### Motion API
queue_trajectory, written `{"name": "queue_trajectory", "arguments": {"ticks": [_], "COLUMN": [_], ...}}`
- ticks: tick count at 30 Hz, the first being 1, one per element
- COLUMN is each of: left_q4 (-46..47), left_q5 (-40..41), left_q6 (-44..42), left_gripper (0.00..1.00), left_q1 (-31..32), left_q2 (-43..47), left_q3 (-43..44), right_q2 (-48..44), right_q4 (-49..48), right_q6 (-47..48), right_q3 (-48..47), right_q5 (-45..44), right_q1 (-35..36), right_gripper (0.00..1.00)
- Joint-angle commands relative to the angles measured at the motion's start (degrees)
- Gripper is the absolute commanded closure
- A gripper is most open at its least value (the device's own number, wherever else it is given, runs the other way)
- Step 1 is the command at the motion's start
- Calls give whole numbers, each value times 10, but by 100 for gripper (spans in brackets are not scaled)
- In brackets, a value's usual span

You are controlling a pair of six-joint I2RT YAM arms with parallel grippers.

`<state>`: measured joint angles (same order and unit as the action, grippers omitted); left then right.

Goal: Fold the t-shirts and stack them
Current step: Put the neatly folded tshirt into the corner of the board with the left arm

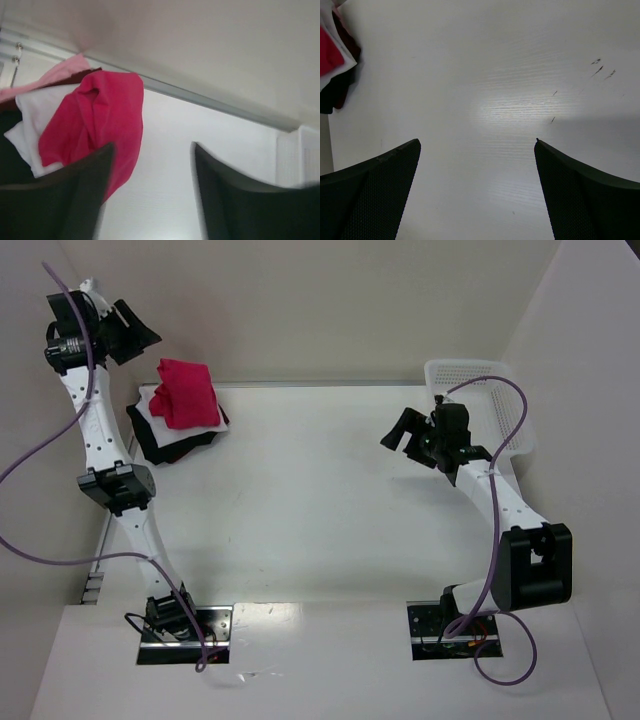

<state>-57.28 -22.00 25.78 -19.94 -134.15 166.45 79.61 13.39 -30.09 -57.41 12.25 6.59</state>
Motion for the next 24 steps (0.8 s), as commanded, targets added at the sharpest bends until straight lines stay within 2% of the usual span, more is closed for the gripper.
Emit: {"name": "queue_trajectory", "arguments": {"ticks": [1, 4, 5, 7, 9, 13, 18, 24], "left_q4": [25, 54, 60, 66, 59, 47, -28, -63], "left_q5": [-67, -107, -115, -120, -112, -82, 53, 141], "left_q6": [-2, 3, 3, 16, 16, 16, 34, 34], "left_gripper": [38, 72, 87, 97, 100, 100, 100, 100], "left_q1": [19, 58, 66, 84, 95, 108, 108, 77], "left_q2": [1, -25, -35, -66, -95, -138, -181, -174], "left_q3": [21, 26, 32, 40, 60, 73, 133, 108], "right_q2": [-7, -19, -19, -26, -39, -51, -51, -39], "right_q4": [-13, -13, -13, -7, -1, 4, 10, 10], "right_q6": [12, 12, 12, 12, 12, 12, 17, 17], "right_q3": [-3, -2, -2, 4, 4, 14, 14, 9], "right_q5": [6, 1, -5, -10, -18, -35, -40, -40], "right_q1": [-3, -3, -3, -3, -3, -3, -3, -3], "right_gripper": [0, 0, 0, 0, 0, 0, 0, 0]}}
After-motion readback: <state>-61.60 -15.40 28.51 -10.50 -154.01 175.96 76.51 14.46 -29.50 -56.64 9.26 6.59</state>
